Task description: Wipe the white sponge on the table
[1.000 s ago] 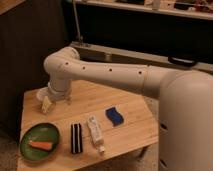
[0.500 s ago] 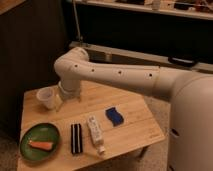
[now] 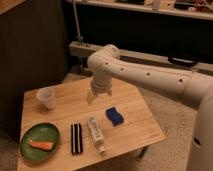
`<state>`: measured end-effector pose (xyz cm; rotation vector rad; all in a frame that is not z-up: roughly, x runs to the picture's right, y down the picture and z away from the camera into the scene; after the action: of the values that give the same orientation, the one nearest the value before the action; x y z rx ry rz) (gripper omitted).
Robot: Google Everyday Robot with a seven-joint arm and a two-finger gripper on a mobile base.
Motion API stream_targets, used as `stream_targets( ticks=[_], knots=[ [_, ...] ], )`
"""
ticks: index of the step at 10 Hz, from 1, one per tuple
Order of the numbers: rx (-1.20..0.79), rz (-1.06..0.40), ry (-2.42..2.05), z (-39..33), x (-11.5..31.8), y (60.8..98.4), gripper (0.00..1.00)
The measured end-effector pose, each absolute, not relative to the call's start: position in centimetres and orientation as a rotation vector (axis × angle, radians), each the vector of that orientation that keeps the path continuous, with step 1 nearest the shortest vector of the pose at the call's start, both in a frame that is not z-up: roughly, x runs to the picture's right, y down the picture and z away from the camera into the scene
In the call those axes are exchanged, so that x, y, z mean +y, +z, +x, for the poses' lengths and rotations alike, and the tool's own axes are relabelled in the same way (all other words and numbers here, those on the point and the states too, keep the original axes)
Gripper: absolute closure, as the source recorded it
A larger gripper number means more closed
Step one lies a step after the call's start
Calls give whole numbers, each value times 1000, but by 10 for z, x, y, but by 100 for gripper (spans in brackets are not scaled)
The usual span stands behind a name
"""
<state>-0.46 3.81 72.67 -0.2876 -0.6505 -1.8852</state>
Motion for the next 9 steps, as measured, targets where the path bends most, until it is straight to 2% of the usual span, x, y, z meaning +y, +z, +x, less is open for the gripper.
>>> stream_targets(
  ticks=[1, 9],
  knots=[
    [-637, -329, -1853, 20, 41, 731, 30],
    [-628, -338, -1875, 17, 54, 739, 30]
  ],
)
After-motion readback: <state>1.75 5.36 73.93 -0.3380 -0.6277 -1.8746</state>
